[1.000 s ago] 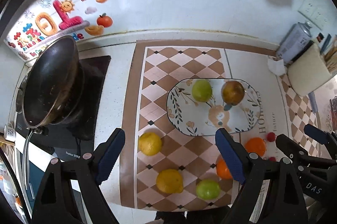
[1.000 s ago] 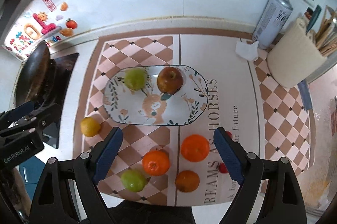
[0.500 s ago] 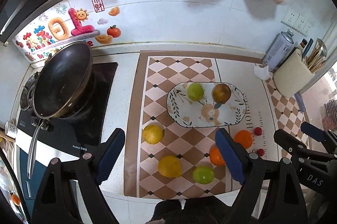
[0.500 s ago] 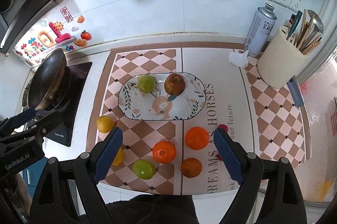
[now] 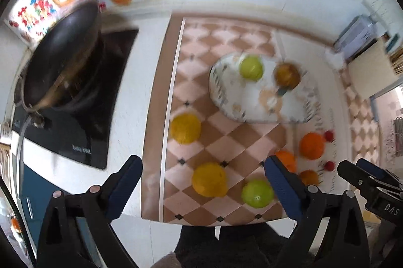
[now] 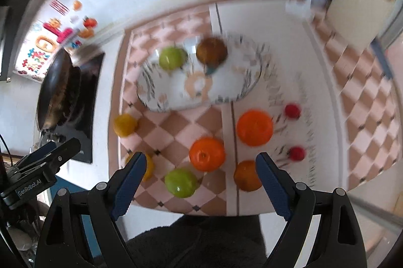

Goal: Organize fruits
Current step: 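Lift both tools away from the plate, then grasp the large yellow citrus with the left tool while the right tool grasps an orange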

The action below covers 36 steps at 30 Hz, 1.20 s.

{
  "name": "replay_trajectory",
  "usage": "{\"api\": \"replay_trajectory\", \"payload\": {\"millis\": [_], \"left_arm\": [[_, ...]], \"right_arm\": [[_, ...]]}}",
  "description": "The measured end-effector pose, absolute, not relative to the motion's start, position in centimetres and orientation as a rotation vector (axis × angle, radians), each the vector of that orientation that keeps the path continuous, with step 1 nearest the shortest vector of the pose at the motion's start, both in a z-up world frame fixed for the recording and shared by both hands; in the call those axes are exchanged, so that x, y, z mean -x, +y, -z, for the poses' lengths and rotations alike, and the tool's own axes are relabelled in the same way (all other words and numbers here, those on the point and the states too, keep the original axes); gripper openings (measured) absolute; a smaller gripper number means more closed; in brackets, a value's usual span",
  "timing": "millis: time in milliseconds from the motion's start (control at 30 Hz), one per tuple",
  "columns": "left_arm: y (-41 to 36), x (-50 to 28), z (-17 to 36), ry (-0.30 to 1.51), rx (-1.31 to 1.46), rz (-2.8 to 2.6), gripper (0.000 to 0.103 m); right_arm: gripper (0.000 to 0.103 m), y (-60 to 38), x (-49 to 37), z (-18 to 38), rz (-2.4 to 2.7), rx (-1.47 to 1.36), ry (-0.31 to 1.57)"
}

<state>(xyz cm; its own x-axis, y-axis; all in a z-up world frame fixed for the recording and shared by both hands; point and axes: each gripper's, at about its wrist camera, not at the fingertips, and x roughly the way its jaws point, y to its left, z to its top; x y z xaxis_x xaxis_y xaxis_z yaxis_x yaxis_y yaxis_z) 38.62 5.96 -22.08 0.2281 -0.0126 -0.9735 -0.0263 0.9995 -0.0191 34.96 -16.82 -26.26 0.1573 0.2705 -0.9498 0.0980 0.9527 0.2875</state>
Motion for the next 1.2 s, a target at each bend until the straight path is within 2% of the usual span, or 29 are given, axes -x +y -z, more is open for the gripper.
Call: {"api": "replay_trajectory", "payload": {"millis": [167, 233, 267, 400, 467, 533, 600, 733, 1200], "left_arm": [[6.4, -39.2, 28.8, 1.517, 0.099, -0.015, 0.099], [5.8, -39.5, 30.8, 1.561, 0.074, -0.025, 0.099], [5.4, -39.5, 31.9, 1.583, 0.064, -0.016, 0.099], [4.9, -39.5, 35.0, 1.671, 0.101, -0.001, 0.098], [4.7, -39.4, 36.3, 1.702, 0.134, 0.017, 0.091], [4.4, -39.2, 37.0, 1.704, 0.108, 0.018, 0.068], [4.1, -39.1, 37.1, 1.671, 0.045, 0.012, 0.06], [4.2, -39.0, 37.0, 1.648, 0.048, 0.02, 0.06], [4.3, -40.3, 39.5, 1.705, 0.066, 0.023, 0.06]], "right_arm": [[0.09, -15.8, -35.5, 33.1, -0.131, -0.299, 1.52], [0.088, -15.4, -35.6, 34.5, -0.123, -0.275, 1.534], [0.082, -15.3, -35.7, 35.0, -0.126, -0.278, 1.541], [0.082, -14.7, -36.2, 36.7, -0.135, -0.27, 1.573], [0.082, -14.2, -36.5, 37.4, -0.143, -0.257, 1.586], [0.082, -13.7, -36.8, 37.9, -0.15, -0.248, 1.599], [0.082, -13.1, -37.3, 38.6, -0.156, -0.238, 1.612], [0.067, -12.6, -37.9, 40.4, -0.181, -0.237, 1.631], [0.067, -12.8, -38.0, 40.9, -0.193, -0.237, 1.66]]}}
